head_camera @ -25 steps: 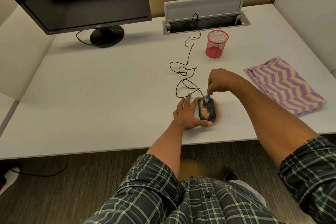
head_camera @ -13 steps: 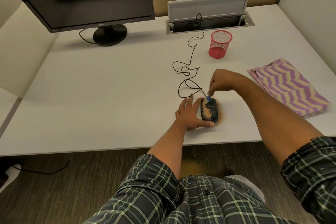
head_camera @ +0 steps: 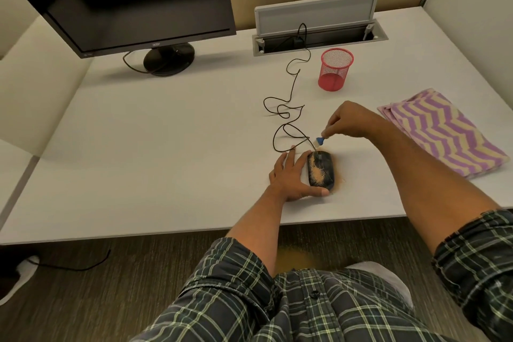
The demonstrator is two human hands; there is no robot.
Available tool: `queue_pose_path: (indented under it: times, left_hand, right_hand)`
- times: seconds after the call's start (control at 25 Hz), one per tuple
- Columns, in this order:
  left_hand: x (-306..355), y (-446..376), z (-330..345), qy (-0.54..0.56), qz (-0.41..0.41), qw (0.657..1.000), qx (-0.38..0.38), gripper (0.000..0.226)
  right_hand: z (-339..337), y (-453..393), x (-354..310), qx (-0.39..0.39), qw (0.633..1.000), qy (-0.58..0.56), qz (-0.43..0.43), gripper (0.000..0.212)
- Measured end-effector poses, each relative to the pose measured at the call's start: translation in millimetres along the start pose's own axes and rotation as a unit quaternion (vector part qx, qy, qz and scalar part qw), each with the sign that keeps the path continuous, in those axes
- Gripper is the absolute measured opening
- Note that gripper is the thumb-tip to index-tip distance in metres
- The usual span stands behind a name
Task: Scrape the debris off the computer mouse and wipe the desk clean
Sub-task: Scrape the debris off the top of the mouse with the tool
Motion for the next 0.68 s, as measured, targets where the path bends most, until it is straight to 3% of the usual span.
queue_pose_path:
  times: [0.08,0.16,0.28,0.36,0.52,0.68]
  left_hand:
    - [1,0,1,0.0,0.003,1.0,0.001,0.119]
    - [1,0,1,0.004,0.008,1.0,0.005,0.119]
    - [0,1,0,0.006,0.005,1.0,0.005,0.12]
    - [0,0,1,0.005,0.003,1.0,0.0,0.12]
    - [1,1,1,-0.003,0.004,1.0,-0.001,0.121]
    - [1,0,2,-0.005,0.002,1.0,-0.004,0.122]
  right_hand:
    - [7,12,3,-0.081,0.994,-0.077,-0.012,0.015]
    - [13,20,6,-0.113,0.991,-0.07,-0.017,0.014]
    - [10,22,2,-0.061,0.997,0.019,-0.033,0.009]
    - [12,24,-1,-0.068,0.997,0.024,-0.037,0.009]
    - [8,25,7,-0.026,0.994,0.102,0.006,0.012]
    - [11,32,3,-0.034,0.998,0.048,-0.003,0.014]
Point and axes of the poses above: each hand's wrist, its own y-axis away from the middle knuckle, its own z-axis out of the palm, x = y × z, the point moved 7 cm from there along -y, towards the middle knuckle, and after that the axes turned 3 degrees about -z, right-handed, at the moved point
